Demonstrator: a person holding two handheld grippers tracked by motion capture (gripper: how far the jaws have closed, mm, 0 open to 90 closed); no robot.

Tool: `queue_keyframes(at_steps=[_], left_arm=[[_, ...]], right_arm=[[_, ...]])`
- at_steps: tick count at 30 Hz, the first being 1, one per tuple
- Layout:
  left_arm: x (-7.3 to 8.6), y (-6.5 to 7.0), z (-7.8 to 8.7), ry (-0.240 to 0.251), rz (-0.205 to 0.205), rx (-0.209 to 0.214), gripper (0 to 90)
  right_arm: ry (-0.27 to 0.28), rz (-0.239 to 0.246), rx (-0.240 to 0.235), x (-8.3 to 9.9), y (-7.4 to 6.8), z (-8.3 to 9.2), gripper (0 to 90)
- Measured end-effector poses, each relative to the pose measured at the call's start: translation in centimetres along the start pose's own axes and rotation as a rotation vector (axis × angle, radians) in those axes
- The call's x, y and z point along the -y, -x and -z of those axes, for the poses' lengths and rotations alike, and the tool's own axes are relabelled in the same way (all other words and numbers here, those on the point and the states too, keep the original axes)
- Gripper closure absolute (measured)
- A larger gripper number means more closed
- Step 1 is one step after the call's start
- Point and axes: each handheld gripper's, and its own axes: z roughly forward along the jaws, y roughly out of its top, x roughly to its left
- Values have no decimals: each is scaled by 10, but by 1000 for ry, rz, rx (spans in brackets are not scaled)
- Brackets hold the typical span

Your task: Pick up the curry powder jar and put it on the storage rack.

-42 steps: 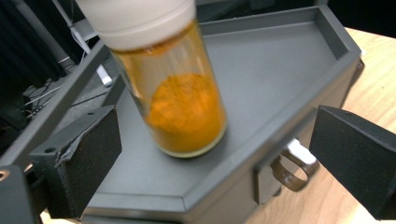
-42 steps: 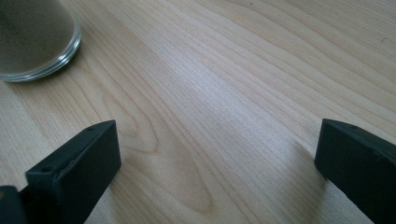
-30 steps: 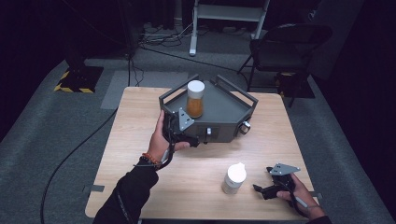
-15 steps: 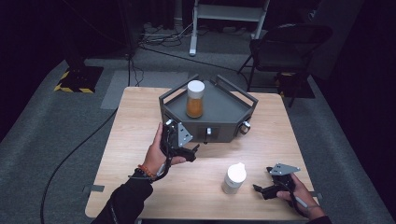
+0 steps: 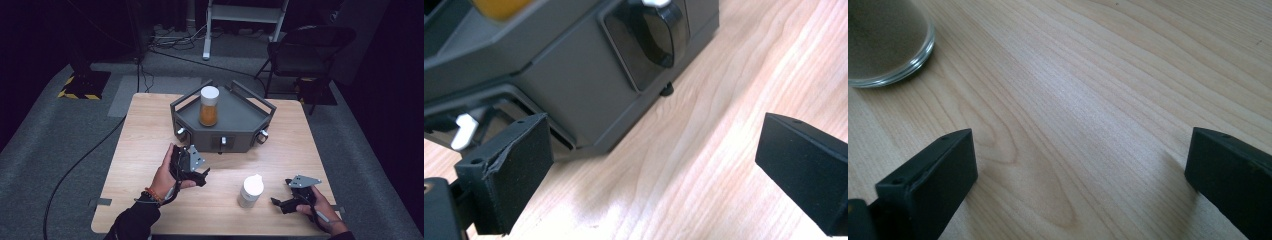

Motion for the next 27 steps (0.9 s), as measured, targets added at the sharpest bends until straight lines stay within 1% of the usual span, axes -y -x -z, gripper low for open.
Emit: queue_keyframes(at_steps=[2, 3, 7, 10, 11, 17, 21, 26, 27], left_arm=[[4, 2, -1, -7, -6, 6, 21], [5, 3, -1, -10, -2, 9, 21], [9, 5, -1, -14, -5, 9, 21], [16, 6, -1, -26, 7, 12, 21], [16, 6, -1, -26, 7, 12, 21], [27, 8, -1, -50, 21, 10, 21], [35, 8, -2, -60, 40, 11, 21], [40, 8, -1, -74, 47, 11, 21], [44, 7, 0, -77, 63, 9, 21]], right_arm=[[0, 0, 0, 0, 0, 0, 0], [0, 0, 0, 0, 0, 0, 0], [0, 0, 0, 0, 0, 0, 0], [0, 0, 0, 0, 0, 0, 0], [0, 0, 0, 0, 0, 0, 0], [0, 0, 0, 0, 0, 0, 0], [-1, 1, 0, 0, 0, 0, 0], [-2, 0, 0, 0, 0, 0, 0], [-1, 0, 0, 0, 0, 0, 0]])
